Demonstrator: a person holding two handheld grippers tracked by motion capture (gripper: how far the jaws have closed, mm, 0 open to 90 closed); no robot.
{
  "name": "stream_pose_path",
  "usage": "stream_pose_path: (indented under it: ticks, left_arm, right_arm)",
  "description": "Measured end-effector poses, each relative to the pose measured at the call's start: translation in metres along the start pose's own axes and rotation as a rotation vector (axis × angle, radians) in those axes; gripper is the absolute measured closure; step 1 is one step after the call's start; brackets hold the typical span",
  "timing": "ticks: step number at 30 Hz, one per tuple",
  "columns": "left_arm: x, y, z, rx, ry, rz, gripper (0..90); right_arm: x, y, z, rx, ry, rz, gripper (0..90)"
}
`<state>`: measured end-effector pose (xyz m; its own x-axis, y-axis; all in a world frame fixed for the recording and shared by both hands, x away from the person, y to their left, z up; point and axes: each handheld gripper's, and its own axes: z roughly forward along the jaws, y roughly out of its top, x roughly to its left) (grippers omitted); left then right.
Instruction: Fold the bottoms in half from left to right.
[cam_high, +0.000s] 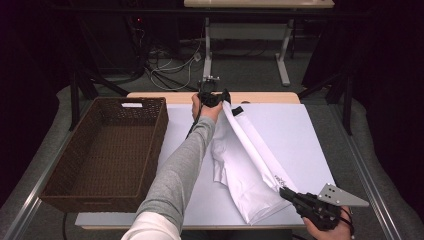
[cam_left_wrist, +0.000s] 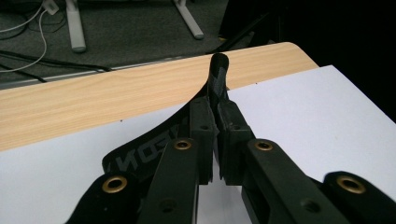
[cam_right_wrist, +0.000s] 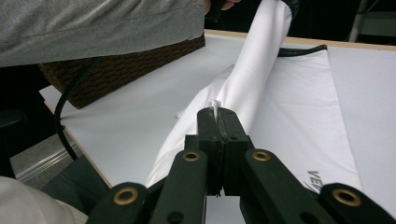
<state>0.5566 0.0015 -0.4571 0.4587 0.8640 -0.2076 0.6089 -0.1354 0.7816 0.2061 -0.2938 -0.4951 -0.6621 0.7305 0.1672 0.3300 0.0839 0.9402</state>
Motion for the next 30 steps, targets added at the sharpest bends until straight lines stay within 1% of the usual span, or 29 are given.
stream_pose_path:
  ticks: [4,5,8,9,11,12,13,14,15,16,17,18,19,20,21,22,23,24,25,26,30]
  left_arm:
    - [-0.004,0.0,0.005,0.004,-0.003,0.007,86.4]
    - [-0.005,0.0,0.006,0.006,-0.004,0.009,86.4]
    - [-0.008,0.0,0.01,0.01,-0.003,0.006,86.4]
    - [-0.009,0.0,0.011,0.01,-0.001,0.003,86.4]
    - [-0.01,0.0,0.014,0.011,-0.001,0.003,86.4]
    - [-0.011,0.001,0.015,0.01,-0.004,0.005,86.4]
    - [-0.012,0.001,0.016,0.012,-0.003,0.003,86.3]
    - [-0.012,0.001,0.018,0.014,-0.004,0.008,86.3]
    - [-0.013,0.002,0.019,0.016,-0.005,0.007,86.2]
    - [-0.014,0.003,0.022,0.019,-0.013,0.003,85.9]
    - [-0.014,0.003,0.025,0.024,-0.024,0.015,84.8]
    - [-0.016,0.003,0.027,0.022,-0.032,0.012,80.6]
    - [-0.017,0.002,0.029,0.007,-0.042,0.014,72.4]
    - [-0.018,0.001,0.031,-0.002,-0.059,0.009,62.7]
    - [-0.018,0.0,0.031,-0.002,-0.071,0.01,56.0]
    - [-0.019,-0.001,0.031,-0.014,-0.076,0.014,50.7]
    - [-0.018,-0.002,0.03,-0.025,-0.082,0.033,46.4]
    - [-0.018,-0.003,0.028,-0.033,-0.083,0.032,44.5]
    - [-0.017,-0.003,0.026,-0.04,-0.078,0.047,44.0]
    - [-0.015,-0.004,0.024,-0.037,-0.071,0.053,43.5]
    - [-0.009,-0.01,0.016,-0.044,-0.052,0.059,43.1]
  right_arm:
    - [-0.003,-0.003,-0.003,0.003,-0.017,0.01,89.7]
    - [-0.003,-0.004,-0.004,0.013,-0.022,0.01,89.7]
    - [-0.005,-0.005,-0.003,0.015,-0.029,0.002,89.7]
    - [-0.006,-0.006,-0.003,0.025,-0.034,-0.002,89.7]
    - [-0.009,-0.008,-0.002,0.02,-0.039,0.011,89.7]
    - [-0.01,-0.008,-0.003,0.029,-0.039,0.01,89.7]
    - [-0.011,-0.01,-0.002,0.018,-0.045,0.016,89.7]
    - [-0.013,-0.01,-0.003,0.028,-0.05,0.019,89.7]
    - [-0.014,-0.012,-0.002,0.026,-0.052,0.027,89.7]
    - [-0.016,-0.012,-0.002,0.029,-0.059,0.023,89.7]
    - [-0.018,-0.014,-0.002,0.037,-0.069,0.033,89.7]
    - [-0.02,-0.015,-0.002,0.046,-0.08,0.035,89.6]
    - [-0.022,-0.016,-0.001,0.042,-0.093,0.04,89.5]
    - [-0.024,-0.018,-0.001,0.05,-0.11,0.046,89.1]
    - [-0.027,-0.02,0.0,0.037,-0.135,0.051,88.1]
    - [-0.031,-0.022,-0.002,0.063,-0.149,0.062,83.4]
    - [-0.033,-0.023,-0.003,0.076,-0.163,0.09,77.1]
    - [-0.035,-0.025,-0.003,0.06,-0.182,0.1,71.9]
    - [-0.036,-0.026,-0.005,0.052,-0.198,0.108,70.7]
    - [-0.036,-0.025,-0.006,0.047,-0.199,0.121,68.8]
    - [-0.034,-0.021,-0.004,0.025,-0.209,0.092,66.1]
